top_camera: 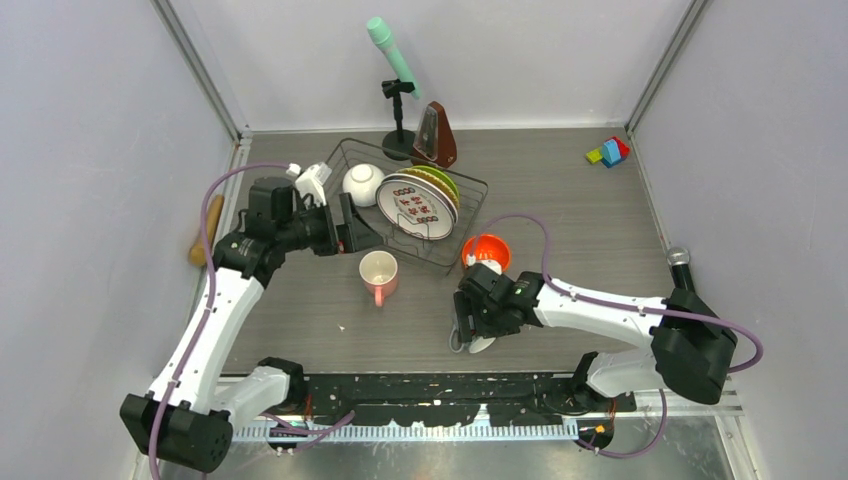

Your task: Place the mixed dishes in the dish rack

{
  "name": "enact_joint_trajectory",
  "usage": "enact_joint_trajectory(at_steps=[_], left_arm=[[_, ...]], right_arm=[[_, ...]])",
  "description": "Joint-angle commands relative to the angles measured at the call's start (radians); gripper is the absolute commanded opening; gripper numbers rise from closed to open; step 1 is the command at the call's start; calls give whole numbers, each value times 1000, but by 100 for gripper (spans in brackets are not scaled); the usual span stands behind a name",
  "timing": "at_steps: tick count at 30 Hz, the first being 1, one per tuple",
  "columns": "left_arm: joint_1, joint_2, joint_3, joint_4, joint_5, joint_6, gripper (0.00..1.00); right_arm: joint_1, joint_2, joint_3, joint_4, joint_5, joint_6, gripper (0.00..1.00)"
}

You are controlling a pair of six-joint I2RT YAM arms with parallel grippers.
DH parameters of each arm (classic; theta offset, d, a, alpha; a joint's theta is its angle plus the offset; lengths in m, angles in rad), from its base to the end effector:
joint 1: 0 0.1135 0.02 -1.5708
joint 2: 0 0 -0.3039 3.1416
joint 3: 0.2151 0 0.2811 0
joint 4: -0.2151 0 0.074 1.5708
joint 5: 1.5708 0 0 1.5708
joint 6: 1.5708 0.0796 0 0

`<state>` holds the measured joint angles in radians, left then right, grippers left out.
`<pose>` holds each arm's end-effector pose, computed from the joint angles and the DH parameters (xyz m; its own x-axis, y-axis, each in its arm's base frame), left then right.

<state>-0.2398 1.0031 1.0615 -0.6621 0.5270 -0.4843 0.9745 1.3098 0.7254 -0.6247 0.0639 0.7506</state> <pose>0.2283 -0.0970 0.3646 -0.7709 -0.2258 -0.5956 0.2809 0.7188 -0.6360 0.1491 0.2106 0.1621 -0.9387 -0.1709 -0.2995 -0.2363 0.9514 0.1977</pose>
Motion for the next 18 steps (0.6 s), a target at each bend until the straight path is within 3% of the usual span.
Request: enact_joint_trajectory(at_steps=[1, 5, 11, 18], left_arm=[[5, 39, -7, 40, 193, -60, 94], [0, 63, -32, 133, 321, -132, 94], [-58, 53, -67, 218, 284, -136, 100], [-132, 96, -73, 327, 311, -197, 100]], right_arm=[[6, -42, 18, 14, 18, -43, 58], [6, -125, 70, 16, 77, -119, 50], [-6, -211, 132, 117, 68, -177, 33], [-11, -207, 244, 259, -20, -226, 24]])
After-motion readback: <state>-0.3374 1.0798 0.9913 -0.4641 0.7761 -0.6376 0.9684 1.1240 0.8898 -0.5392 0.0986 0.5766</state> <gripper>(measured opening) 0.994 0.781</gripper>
